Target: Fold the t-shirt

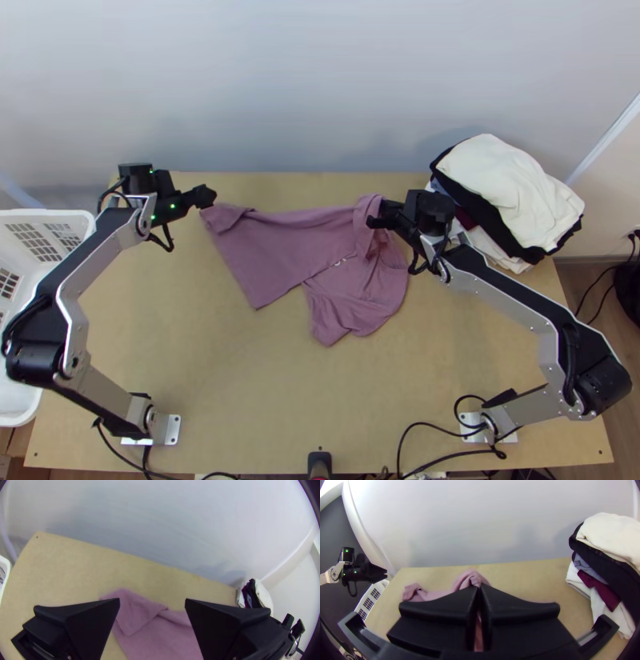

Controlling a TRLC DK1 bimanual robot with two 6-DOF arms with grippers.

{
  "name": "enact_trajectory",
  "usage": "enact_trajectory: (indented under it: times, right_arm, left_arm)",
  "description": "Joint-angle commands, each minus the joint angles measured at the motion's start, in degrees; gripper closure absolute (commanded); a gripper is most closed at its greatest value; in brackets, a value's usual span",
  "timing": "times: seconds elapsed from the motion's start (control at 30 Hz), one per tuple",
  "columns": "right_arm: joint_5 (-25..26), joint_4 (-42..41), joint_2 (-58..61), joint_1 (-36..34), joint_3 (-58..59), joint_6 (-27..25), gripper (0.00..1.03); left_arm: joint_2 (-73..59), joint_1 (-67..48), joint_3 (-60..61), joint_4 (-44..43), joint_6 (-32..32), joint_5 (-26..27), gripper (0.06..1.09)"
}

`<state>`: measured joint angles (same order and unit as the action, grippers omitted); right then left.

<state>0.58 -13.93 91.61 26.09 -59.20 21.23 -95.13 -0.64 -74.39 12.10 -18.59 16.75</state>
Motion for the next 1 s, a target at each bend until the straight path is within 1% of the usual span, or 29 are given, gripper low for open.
enact_trajectory:
  times: [0.0, 0.03, 0.07, 0.1, 0.13, 0.17, 0.23, 0.3, 0.4, 0.43, 0.5, 0.57, 0.6, 0.7, 0.77, 0.87, 0.93, 0.97]
  right_arm:
    - [0.04, -0.39, 0.50, 0.11, -0.57, 1.44, 1.00]
    - [0.04, -0.30, 0.50, 0.11, -0.48, 1.44, 1.00]
    - [0.04, -0.30, 0.50, 0.11, -0.39, 1.44, 1.00]
    - [0.04, -0.39, 0.67, 0.11, -0.39, 1.44, 1.00]
    - [0.04, -0.39, 0.76, 0.11, -0.39, 1.44, 1.00]
    - [0.04, -0.39, 0.85, 0.11, -0.39, 1.44, 1.00]
    - [0.04, -0.48, 1.02, 0.28, -0.48, 1.62, 1.00]
    - [0.04, -0.66, 1.29, 0.37, -0.48, 1.71, 1.00]
    - [0.04, -0.74, 1.55, 0.54, -0.57, 1.79, 1.00]
    - [0.04, -0.83, 1.55, 0.54, -0.57, 1.88, 1.00]
    - [0.04, -0.92, 1.46, 0.54, -0.57, 2.32, 1.00]
    - [0.04, -0.92, 1.46, 0.46, -0.65, 2.50, 1.00]
    - [0.04, -1.01, 1.46, 0.46, -0.65, 2.58, 1.00]
    - [0.04, -1.10, 1.46, 0.46, -0.48, 2.85, 1.00]
    - [0.04, -1.10, 1.37, 0.46, -0.30, 2.94, 1.00]
    - [0.04, -1.18, 1.29, 0.37, -0.21, 2.94, 1.00]
    - [0.04, -1.18, 1.20, 0.19, -0.21, 2.94, 1.00]
    - [0.04, -1.27, 1.20, 0.11, -0.21, 2.94, 1.00]
  left_arm:
    - [7.51, -0.23, 2.32, 0.47, 6.46, -0.14, 0.09]
    - [9.18, -1.03, 3.11, 2.67, 10.33, -0.85, 0.10]
    - [10.76, -2.43, 3.55, 5.04, 13.93, -2.95, 0.11]
    - [12.08, -3.75, 3.99, 7.94, 16.22, -4.54, 0.11]
    - [13.66, -4.80, 4.52, 11.63, 19.38, -4.62, 0.11]
    - [15.68, -6.39, 6.19, 13.39, 22.81, -4.89, 0.11]
    - [20.69, -8.85, 10.93, 13.30, 28.61, -4.98, 0.11]
    - [25.00, -11.57, 15.24, 13.13, 33.88, -5.59, 0.17]
    - [30.53, -16.58, 20.78, 13.65, 39.07, -5.85, 0.17]
    - [31.59, -18.34, 22.53, 13.74, 41.35, -7.26, 0.17]
    - [33.61, -22.82, 27.28, 12.25, 46.54, -13.06, 0.17]
    - [34.84, -25.63, 31.76, 9.17, 50.23, -15.26, 0.17]
    - [35.45, -27.30, 33.70, 7.94, 51.64, -16.49, 0.17]
    - [35.37, -34.16, 36.86, 4.69, 51.90, -22.47, 0.17]
    - [34.40, -36.62, 38.35, 1.17, 52.16, -24.14, 0.17]
    - [32.47, -40.05, 40.11, -1.55, 53.22, -26.77, 0.18]
    - [31.15, -41.45, 40.29, -2.17, 53.22, -27.12, 0.18]
    - [30.44, -41.72, 40.38, -2.96, 53.22, -27.12, 0.22]
